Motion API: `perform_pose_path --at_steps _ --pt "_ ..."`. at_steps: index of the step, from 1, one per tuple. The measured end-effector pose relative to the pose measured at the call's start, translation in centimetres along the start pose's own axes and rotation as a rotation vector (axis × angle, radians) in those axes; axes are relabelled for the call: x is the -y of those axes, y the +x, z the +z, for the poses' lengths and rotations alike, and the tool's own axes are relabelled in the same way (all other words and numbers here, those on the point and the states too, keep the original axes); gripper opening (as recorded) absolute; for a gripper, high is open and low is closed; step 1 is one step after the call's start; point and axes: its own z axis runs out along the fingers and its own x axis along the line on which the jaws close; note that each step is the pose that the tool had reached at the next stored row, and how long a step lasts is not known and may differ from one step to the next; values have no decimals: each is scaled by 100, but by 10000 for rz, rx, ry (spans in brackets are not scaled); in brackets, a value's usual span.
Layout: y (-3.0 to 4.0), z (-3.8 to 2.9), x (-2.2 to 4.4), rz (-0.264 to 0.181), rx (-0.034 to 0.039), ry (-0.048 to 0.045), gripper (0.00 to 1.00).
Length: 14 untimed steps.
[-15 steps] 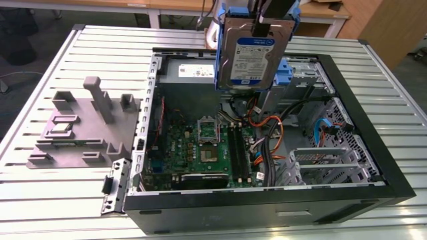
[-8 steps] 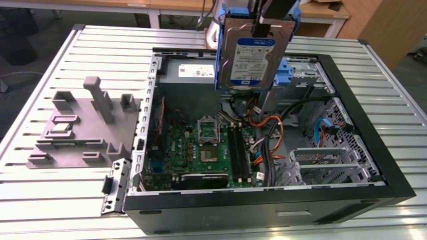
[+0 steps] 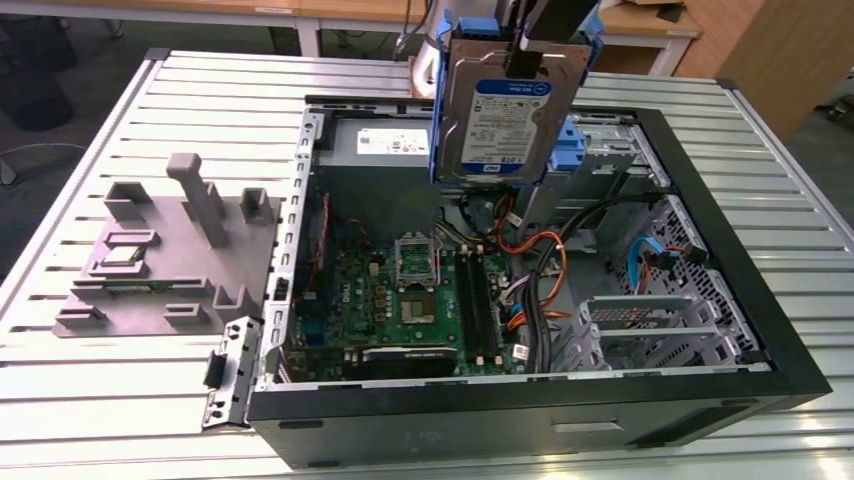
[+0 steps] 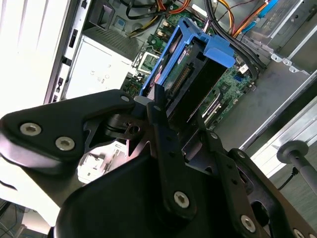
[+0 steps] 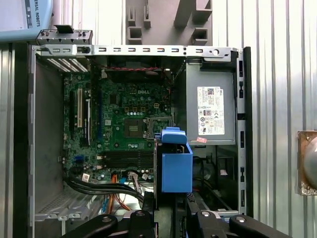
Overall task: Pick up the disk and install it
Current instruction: 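Pick up the disk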
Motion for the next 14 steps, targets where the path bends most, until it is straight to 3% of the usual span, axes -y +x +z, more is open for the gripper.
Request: perform_pose_path --at_steps 14 --pt "29 1 4 -2 -1 -1 35"
